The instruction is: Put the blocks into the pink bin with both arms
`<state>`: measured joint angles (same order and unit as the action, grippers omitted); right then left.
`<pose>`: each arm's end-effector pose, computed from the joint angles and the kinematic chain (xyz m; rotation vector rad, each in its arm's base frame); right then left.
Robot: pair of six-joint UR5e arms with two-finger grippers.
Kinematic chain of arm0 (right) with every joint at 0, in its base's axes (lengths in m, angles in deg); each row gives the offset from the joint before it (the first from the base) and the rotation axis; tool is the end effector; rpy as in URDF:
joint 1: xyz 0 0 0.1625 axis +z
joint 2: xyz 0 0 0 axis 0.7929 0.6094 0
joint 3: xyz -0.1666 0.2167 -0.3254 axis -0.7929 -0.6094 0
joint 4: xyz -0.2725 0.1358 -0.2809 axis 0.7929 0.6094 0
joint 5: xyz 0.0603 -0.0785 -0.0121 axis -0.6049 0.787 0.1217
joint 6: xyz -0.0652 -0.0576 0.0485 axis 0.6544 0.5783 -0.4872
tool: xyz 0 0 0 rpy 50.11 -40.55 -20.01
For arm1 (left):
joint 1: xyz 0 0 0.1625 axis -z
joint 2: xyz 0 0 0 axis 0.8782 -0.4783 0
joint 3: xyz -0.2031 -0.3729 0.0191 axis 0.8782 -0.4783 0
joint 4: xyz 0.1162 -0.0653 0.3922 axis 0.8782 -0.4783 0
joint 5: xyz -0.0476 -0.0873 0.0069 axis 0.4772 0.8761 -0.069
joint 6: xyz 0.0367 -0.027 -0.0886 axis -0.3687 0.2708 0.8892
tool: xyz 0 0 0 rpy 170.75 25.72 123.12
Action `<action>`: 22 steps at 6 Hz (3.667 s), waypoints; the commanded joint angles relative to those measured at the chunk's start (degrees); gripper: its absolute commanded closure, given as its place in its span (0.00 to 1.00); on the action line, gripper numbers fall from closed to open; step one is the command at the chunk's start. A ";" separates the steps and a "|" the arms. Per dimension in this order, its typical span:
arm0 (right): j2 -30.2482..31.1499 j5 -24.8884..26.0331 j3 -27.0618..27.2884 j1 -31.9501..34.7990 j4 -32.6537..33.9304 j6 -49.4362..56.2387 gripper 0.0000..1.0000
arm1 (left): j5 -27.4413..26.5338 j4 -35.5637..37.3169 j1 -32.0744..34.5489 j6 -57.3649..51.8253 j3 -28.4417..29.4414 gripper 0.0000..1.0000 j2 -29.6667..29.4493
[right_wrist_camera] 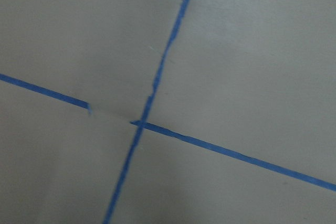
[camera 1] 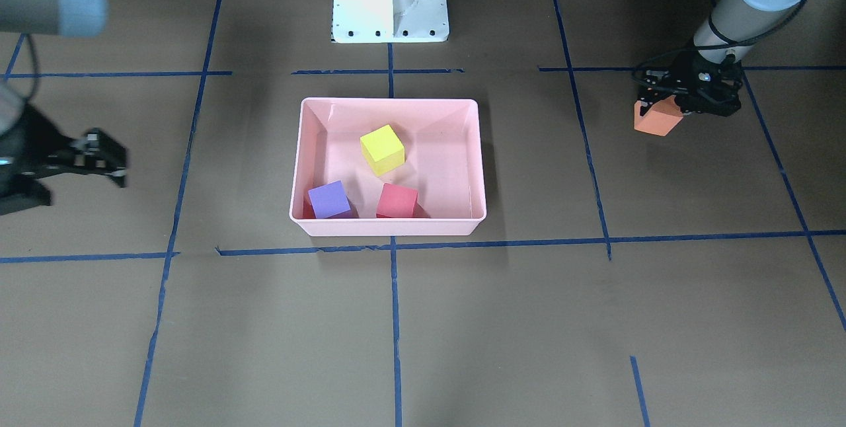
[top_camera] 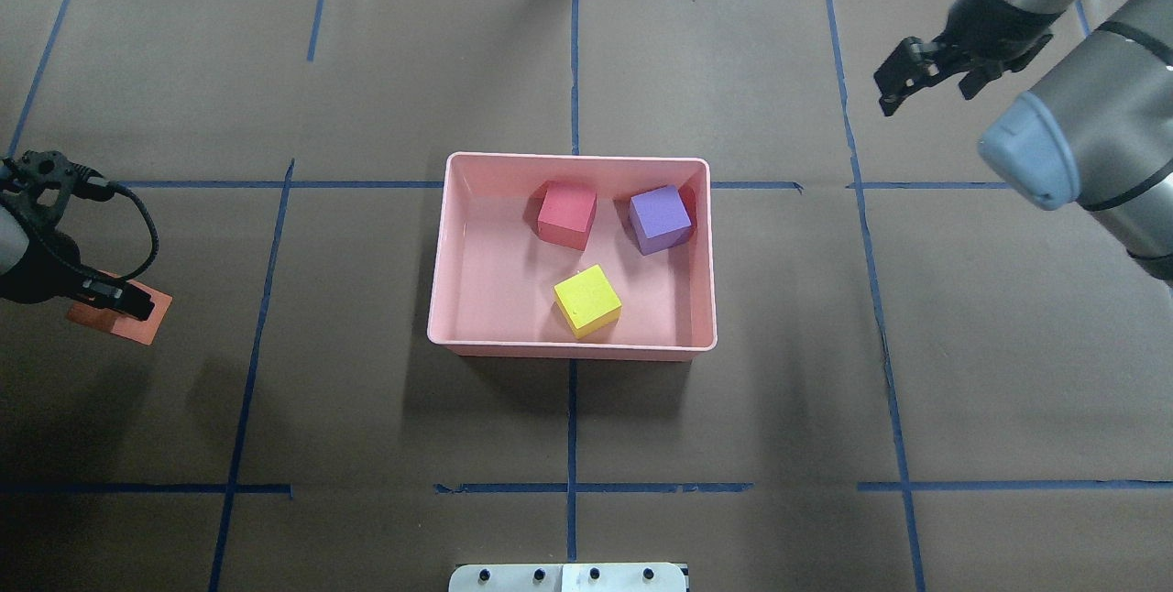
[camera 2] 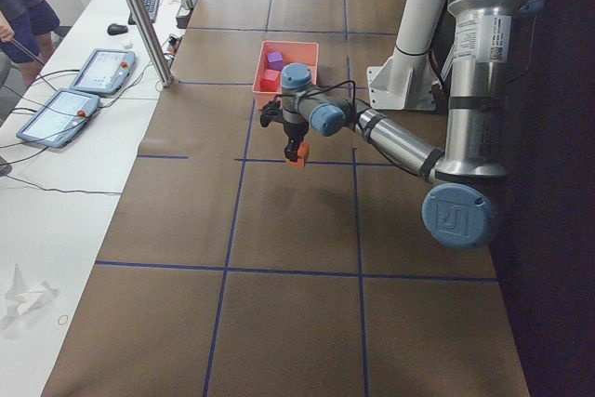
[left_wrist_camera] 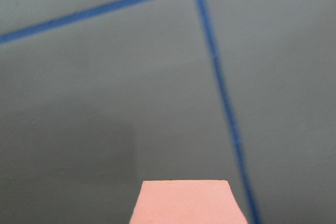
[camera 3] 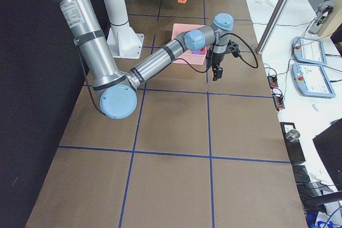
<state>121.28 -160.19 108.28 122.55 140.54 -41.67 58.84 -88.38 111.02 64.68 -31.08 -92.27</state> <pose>-0.1350 -0.5735 0.3907 0.1476 -0.7652 -0.3216 0.2594 -0.4290 0.3824 0.1332 0.8004 0.2204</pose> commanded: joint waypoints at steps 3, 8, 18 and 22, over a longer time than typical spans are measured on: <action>21.45 -2.70 1.67 17.76 -0.44 34.82 0.00 | -0.41 21.92 -7.46 21.81 1.25 0.58 -29.21; 28.35 -3.33 1.32 20.26 -3.16 36.80 0.00 | -7.18 18.32 -13.83 28.20 15.06 0.27 -39.70; 28.88 -3.50 1.59 22.37 -4.57 21.51 0.00 | 11.28 18.93 31.22 -40.84 8.39 0.00 1.13; 28.88 -3.50 1.41 22.28 -4.57 21.69 0.00 | 11.28 18.41 34.25 -45.64 9.01 0.00 9.07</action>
<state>150.17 -163.68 109.73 144.87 135.97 -20.03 70.17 -70.01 145.04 18.76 -22.46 -83.72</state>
